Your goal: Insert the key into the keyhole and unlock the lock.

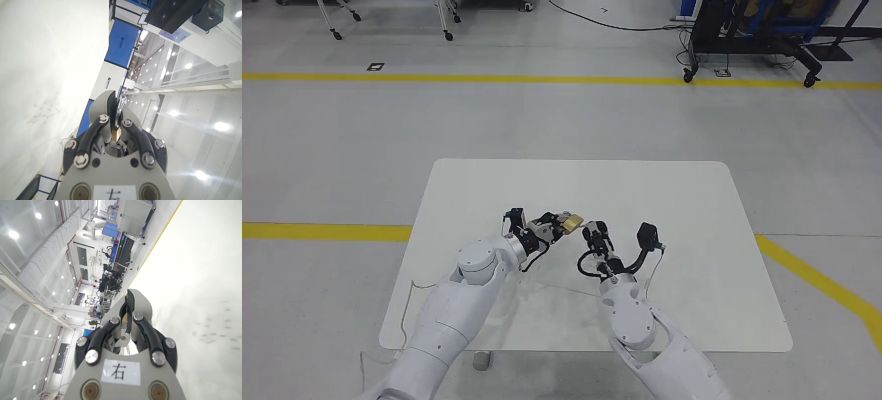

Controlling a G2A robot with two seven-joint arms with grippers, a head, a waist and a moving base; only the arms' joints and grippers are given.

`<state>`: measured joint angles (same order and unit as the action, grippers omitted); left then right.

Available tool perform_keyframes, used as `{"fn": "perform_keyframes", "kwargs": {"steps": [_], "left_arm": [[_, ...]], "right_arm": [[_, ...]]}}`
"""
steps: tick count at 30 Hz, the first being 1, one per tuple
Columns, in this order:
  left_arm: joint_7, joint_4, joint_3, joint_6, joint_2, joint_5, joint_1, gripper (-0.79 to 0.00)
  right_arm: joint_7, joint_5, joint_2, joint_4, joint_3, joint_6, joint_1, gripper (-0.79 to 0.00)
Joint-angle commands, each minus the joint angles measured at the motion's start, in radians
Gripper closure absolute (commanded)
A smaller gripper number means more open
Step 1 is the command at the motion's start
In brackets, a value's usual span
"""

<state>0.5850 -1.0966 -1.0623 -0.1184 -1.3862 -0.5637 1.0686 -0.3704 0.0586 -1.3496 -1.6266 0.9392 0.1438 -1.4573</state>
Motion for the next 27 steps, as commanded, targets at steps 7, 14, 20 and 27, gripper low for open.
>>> {"fn": "perform_keyframes", "kwargs": {"steps": [7,14,20,27], "left_arm": [[-0.002,-0.001,0.001,-0.001,-0.001,0.0,0.001,0.0],[-0.004,0.004,0.002,-0.019,-0.003,-0.009,0.0,0.0],[-0.006,0.01,0.0,-0.023,-0.004,-0.01,-0.005,0.0],[0.009,0.012,-0.005,-0.036,-0.002,-0.007,-0.009,0.0]], "right_arm": [[-0.028,0.035,-0.014,0.001,-0.012,0.008,-0.004,0.0],[-0.014,0.05,-0.027,0.013,-0.034,0.023,0.001,0.0],[0.001,0.074,-0.031,-0.006,-0.03,0.009,-0.014,0.0],[-0.003,0.205,-0.017,-0.015,0.032,-0.093,-0.043,0.0]]}}
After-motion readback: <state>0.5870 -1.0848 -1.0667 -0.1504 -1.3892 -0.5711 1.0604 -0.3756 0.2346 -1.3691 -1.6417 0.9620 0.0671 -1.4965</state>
